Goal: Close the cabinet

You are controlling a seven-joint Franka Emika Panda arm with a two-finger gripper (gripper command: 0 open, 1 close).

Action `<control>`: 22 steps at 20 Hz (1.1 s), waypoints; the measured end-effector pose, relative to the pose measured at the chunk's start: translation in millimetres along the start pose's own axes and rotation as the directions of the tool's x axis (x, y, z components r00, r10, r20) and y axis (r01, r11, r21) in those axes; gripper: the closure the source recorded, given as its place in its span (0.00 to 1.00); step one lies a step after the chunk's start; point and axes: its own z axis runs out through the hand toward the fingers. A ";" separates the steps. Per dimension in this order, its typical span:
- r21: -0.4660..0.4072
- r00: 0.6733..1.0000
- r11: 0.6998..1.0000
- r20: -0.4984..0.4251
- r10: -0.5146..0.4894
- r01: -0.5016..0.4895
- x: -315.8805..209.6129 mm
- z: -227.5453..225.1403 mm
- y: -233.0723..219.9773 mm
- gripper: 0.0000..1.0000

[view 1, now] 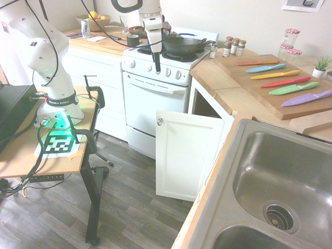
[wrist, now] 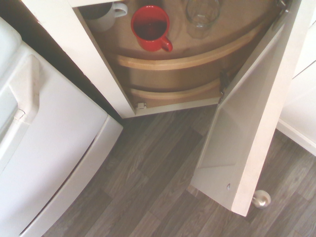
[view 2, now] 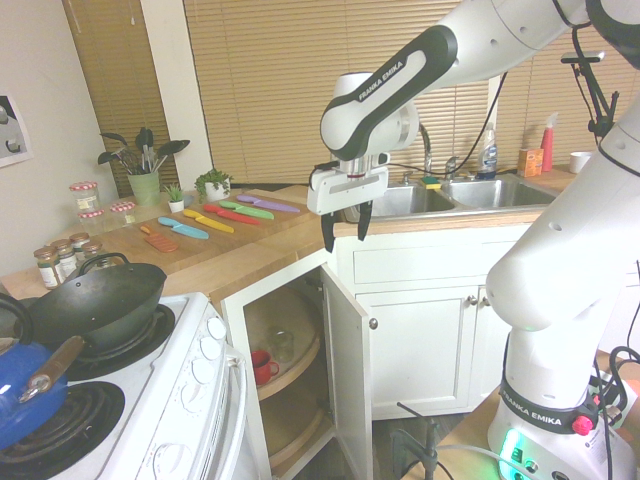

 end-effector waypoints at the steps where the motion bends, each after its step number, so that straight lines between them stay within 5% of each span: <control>1: 0.000 1.000 1.000 0.001 0.001 -0.001 0.1 0.4 0.0 0.00; 10: 0.021 1.000 1.000 0.010 0.004 -0.004 34.5 28.4 17.7 0.00; 22: 0.044 0.996 0.998 0.068 0.051 -0.054 173.3 89.7 69.3 0.00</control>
